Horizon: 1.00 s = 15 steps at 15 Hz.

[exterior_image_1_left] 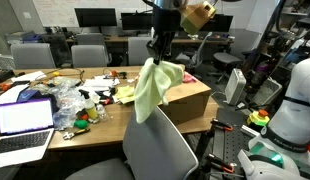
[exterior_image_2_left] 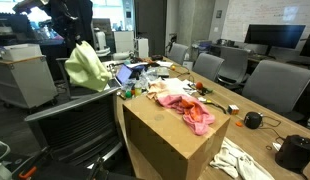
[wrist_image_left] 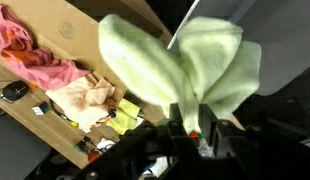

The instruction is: Move the green towel and pink shirt from the box to the backrest of the chair

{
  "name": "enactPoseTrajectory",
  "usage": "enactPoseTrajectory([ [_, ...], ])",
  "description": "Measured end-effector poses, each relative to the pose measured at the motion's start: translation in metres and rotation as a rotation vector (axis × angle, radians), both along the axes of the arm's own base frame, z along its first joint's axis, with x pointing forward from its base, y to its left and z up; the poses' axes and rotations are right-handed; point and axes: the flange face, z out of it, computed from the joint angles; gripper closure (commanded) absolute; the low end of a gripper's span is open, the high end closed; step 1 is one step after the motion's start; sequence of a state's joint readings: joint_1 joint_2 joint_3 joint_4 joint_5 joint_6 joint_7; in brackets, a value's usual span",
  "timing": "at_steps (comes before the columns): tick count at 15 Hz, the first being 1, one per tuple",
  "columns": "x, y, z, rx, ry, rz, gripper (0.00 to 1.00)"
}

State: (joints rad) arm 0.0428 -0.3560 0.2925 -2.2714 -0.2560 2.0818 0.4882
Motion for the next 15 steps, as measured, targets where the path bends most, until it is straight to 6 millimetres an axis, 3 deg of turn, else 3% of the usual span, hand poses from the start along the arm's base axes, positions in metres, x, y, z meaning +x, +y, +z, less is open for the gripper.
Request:
enactPoseTrajectory([
  [6, 0.001, -0.005, 0.000, 0.002, 0.003, -0.006, 0.00],
  [11, 0.006, -0.027, -0.001, 0.036, 0.016, -0.056, 0.00],
  [15, 0.010, -0.094, -0.012, 0.139, 0.054, -0.217, 0.00],
])
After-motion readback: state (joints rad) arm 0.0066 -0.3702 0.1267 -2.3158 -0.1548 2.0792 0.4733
